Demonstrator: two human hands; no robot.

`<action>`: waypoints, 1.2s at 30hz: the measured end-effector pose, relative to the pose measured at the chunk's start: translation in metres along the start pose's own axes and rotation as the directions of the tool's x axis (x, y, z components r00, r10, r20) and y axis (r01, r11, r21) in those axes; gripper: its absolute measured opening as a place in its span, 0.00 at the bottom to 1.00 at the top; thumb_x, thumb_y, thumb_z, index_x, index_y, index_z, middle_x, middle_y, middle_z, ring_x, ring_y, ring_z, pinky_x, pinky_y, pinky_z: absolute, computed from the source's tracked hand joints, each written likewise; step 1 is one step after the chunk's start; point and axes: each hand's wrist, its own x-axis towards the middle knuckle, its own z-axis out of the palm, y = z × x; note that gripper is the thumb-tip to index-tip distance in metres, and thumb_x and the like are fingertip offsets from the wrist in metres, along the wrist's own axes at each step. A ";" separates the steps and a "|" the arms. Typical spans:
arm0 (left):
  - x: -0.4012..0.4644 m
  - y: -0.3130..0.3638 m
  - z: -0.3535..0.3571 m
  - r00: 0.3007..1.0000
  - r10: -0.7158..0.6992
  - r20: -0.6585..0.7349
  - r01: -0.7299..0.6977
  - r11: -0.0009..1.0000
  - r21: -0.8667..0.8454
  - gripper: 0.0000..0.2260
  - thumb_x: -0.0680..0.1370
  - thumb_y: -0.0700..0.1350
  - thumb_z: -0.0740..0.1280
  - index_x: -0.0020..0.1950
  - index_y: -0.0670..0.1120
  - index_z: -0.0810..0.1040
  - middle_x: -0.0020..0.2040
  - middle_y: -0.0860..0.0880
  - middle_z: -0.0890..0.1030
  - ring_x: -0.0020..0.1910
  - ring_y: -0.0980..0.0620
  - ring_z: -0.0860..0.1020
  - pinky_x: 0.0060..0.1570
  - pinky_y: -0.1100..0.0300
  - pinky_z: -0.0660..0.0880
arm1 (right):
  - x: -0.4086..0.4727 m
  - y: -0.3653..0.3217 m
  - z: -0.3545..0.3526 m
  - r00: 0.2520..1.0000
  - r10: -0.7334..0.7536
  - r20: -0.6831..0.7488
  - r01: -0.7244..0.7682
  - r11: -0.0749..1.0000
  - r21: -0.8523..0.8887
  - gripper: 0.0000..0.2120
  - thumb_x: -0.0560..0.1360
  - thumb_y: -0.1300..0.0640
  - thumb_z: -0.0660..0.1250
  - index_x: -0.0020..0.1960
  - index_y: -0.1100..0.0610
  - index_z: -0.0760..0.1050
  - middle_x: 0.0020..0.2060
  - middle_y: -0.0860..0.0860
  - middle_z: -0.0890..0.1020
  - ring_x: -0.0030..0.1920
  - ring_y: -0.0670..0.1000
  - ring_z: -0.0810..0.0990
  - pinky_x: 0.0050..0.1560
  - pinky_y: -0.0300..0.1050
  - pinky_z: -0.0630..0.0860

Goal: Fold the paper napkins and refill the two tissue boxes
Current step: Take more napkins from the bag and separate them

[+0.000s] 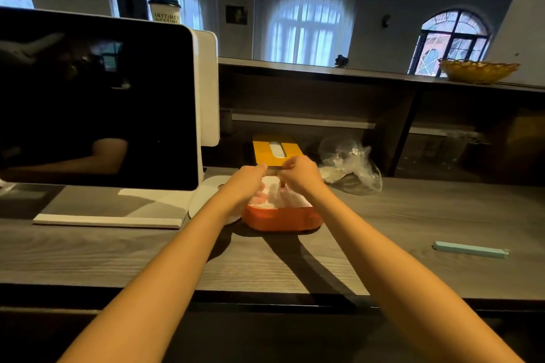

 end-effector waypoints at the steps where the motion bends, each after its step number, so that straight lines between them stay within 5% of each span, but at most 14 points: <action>1: 0.002 0.001 0.000 0.999 -0.035 0.015 0.035 0.999 0.008 0.24 0.86 0.58 0.50 0.75 0.45 0.68 0.68 0.39 0.76 0.63 0.42 0.78 0.68 0.44 0.73 | 0.001 -0.001 -0.004 0.999 0.003 -0.043 0.002 0.994 0.114 0.12 0.80 0.58 0.66 0.61 0.62 0.78 0.54 0.57 0.82 0.44 0.51 0.80 0.45 0.43 0.80; 4: 0.008 0.006 0.000 0.994 -0.110 0.008 0.110 0.993 -0.047 0.30 0.84 0.63 0.46 0.81 0.47 0.59 0.69 0.37 0.75 0.65 0.38 0.76 0.70 0.40 0.69 | -0.010 -0.011 -0.007 0.948 0.135 0.288 -0.254 0.867 0.429 0.20 0.84 0.49 0.58 0.67 0.63 0.73 0.57 0.59 0.79 0.42 0.50 0.79 0.42 0.44 0.80; 7: 0.008 0.012 0.000 0.984 -0.179 0.019 0.180 0.982 -0.050 0.32 0.84 0.64 0.45 0.82 0.47 0.54 0.71 0.36 0.73 0.71 0.36 0.72 0.73 0.38 0.66 | -0.016 -0.011 0.003 0.864 0.212 0.457 -0.367 0.886 0.283 0.30 0.83 0.39 0.51 0.72 0.62 0.69 0.65 0.60 0.77 0.57 0.57 0.80 0.62 0.53 0.78; 9: 0.003 0.019 0.001 0.979 -0.199 0.052 0.198 0.980 0.008 0.32 0.84 0.65 0.44 0.82 0.47 0.53 0.73 0.35 0.71 0.71 0.36 0.71 0.72 0.38 0.65 | -0.014 -0.009 0.001 0.860 0.195 0.472 -0.369 0.877 0.310 0.32 0.83 0.37 0.50 0.73 0.61 0.68 0.66 0.61 0.76 0.60 0.59 0.80 0.61 0.54 0.78; 12: -0.004 0.038 0.010 0.991 -0.128 -0.037 0.131 0.986 0.104 0.30 0.84 0.63 0.45 0.80 0.47 0.59 0.71 0.36 0.72 0.66 0.37 0.76 0.58 0.46 0.76 | -0.014 -0.005 -0.018 0.927 0.132 0.352 -0.308 0.801 0.513 0.27 0.84 0.41 0.51 0.64 0.63 0.73 0.51 0.59 0.79 0.44 0.53 0.81 0.41 0.44 0.80; 14: -0.001 0.052 0.021 0.975 0.076 -0.208 -0.024 0.970 0.240 0.25 0.86 0.59 0.46 0.69 0.44 0.71 0.64 0.38 0.77 0.56 0.41 0.79 0.46 0.52 0.78 | -0.008 0.006 -0.038 0.975 0.154 0.159 -0.221 0.678 0.701 0.21 0.84 0.46 0.55 0.52 0.62 0.76 0.38 0.55 0.78 0.33 0.49 0.75 0.34 0.40 0.74; 16: 0.005 0.067 0.039 0.916 0.319 -0.245 -0.261 0.935 0.241 0.21 0.86 0.54 0.47 0.56 0.42 0.75 0.55 0.39 0.80 0.52 0.41 0.79 0.49 0.47 0.77 | 0.001 0.026 -0.063 0.974 0.222 -0.044 -0.088 0.549 0.832 0.14 0.83 0.53 0.59 0.45 0.61 0.76 0.31 0.53 0.76 0.29 0.48 0.72 0.28 0.37 0.70; 18: 0.012 0.081 0.065 0.895 0.394 -0.209 -0.393 0.918 0.046 0.19 0.86 0.52 0.50 0.54 0.44 0.77 0.54 0.40 0.80 0.55 0.40 0.79 0.58 0.43 0.76 | 0.014 0.054 -0.084 0.916 0.302 -0.264 0.054 0.559 0.827 0.08 0.81 0.59 0.63 0.45 0.59 0.77 0.34 0.54 0.77 0.33 0.49 0.76 0.30 0.38 0.74; 20: 0.022 0.091 0.094 0.919 0.347 -0.188 -0.377 0.912 -0.159 0.18 0.85 0.55 0.50 0.56 0.47 0.76 0.56 0.44 0.80 0.58 0.43 0.78 0.63 0.42 0.75 | 0.033 0.088 -0.094 0.842 0.344 -0.416 0.048 0.720 0.692 0.08 0.78 0.58 0.67 0.56 0.59 0.78 0.49 0.56 0.82 0.49 0.54 0.81 0.50 0.45 0.81; 23: 0.044 0.092 0.135 0.957 0.244 -0.158 -0.283 0.905 -0.318 0.23 0.84 0.59 0.49 0.66 0.47 0.75 0.65 0.45 0.77 0.65 0.44 0.75 0.69 0.42 0.70 | 0.063 0.130 -0.094 0.880 0.333 -0.338 -0.134 0.858 0.496 0.38 0.73 0.50 0.75 0.76 0.59 0.63 0.71 0.57 0.72 0.69 0.58 0.72 0.68 0.52 0.72; 25: 0.057 0.087 0.158 0.970 0.191 -0.152 -0.236 0.897 -0.375 0.25 0.84 0.60 0.49 0.70 0.48 0.73 0.68 0.45 0.76 0.67 0.45 0.73 0.71 0.42 0.68 | 0.080 0.147 -0.088 0.932 0.263 -0.248 -0.163 0.918 0.360 0.45 0.69 0.46 0.78 0.77 0.58 0.60 0.72 0.57 0.70 0.70 0.58 0.71 0.69 0.55 0.72; 30: 0.064 0.069 0.199 0.974 0.202 -0.099 -0.225 0.892 -0.393 0.26 0.86 0.59 0.45 0.77 0.48 0.65 0.75 0.45 0.69 0.75 0.47 0.65 0.74 0.51 0.60 | 0.094 0.179 -0.080 0.968 0.091 -0.233 -0.050 0.983 0.175 0.11 0.75 0.52 0.72 0.48 0.61 0.79 0.42 0.55 0.83 0.46 0.56 0.83 0.45 0.48 0.78; 36: 0.079 0.038 0.223 0.911 0.367 -0.189 -0.395 0.907 -0.146 0.27 0.84 0.63 0.43 0.82 0.57 0.52 0.83 0.55 0.47 0.81 0.57 0.42 0.78 0.53 0.42 | 0.053 0.175 -0.115 0.952 -0.029 -0.305 0.162 0.893 0.420 0.15 0.82 0.54 0.62 0.40 0.60 0.77 0.34 0.52 0.79 0.35 0.48 0.77 0.38 0.37 0.73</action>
